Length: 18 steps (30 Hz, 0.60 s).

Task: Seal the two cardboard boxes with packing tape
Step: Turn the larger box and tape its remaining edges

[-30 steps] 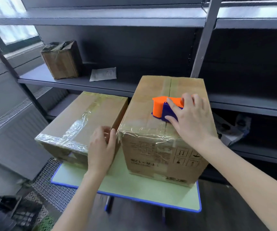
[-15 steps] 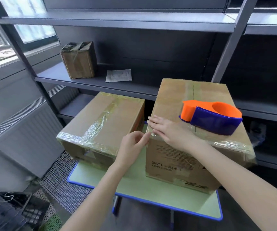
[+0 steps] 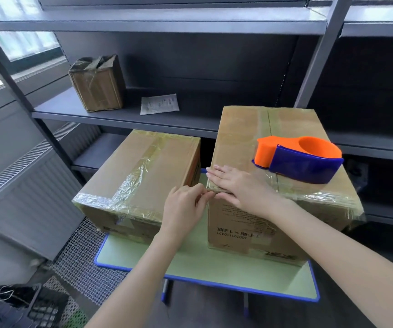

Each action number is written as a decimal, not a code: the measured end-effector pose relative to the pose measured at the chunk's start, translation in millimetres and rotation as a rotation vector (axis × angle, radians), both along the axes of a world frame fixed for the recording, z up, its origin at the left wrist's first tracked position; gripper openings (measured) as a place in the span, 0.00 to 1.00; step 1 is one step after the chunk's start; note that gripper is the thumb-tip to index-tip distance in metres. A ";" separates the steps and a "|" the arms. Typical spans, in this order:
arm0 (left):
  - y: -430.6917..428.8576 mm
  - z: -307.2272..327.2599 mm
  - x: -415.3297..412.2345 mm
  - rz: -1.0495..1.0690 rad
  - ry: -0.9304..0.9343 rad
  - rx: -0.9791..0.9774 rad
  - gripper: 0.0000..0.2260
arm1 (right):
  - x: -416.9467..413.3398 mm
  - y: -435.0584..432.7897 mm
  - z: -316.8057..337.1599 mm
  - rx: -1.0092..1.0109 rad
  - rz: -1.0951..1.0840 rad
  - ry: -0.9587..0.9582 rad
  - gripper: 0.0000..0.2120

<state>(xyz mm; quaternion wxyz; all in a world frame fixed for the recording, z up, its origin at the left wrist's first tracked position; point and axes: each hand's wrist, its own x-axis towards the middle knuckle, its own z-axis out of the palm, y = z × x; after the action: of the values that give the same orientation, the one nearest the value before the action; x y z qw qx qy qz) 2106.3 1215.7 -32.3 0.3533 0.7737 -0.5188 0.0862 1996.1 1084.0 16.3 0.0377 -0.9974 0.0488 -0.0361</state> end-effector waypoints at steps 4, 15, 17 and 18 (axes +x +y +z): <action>3.2 -2.9 1.0 0.031 0.010 -0.031 0.14 | -1.6 -0.9 0.3 0.002 0.005 0.004 0.25; 2.1 -2.3 4.6 -0.093 0.165 -0.140 0.10 | -40.4 -24.0 13.9 -0.017 -0.009 0.136 0.29; -0.6 3.0 -0.7 -0.138 0.044 -0.176 0.14 | -53.4 -28.9 14.1 -0.015 -0.027 0.130 0.29; -5.2 5.7 -5.1 -0.185 -0.018 -0.164 0.16 | -57.5 -30.5 14.1 -0.011 -0.038 0.126 0.29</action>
<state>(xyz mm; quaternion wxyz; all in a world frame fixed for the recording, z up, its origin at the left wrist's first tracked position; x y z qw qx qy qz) 2101.2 1210.4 -26.5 0.4174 0.6903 -0.5821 0.1023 1938.6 1053.6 30.4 0.0286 -0.9968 0.0699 0.0258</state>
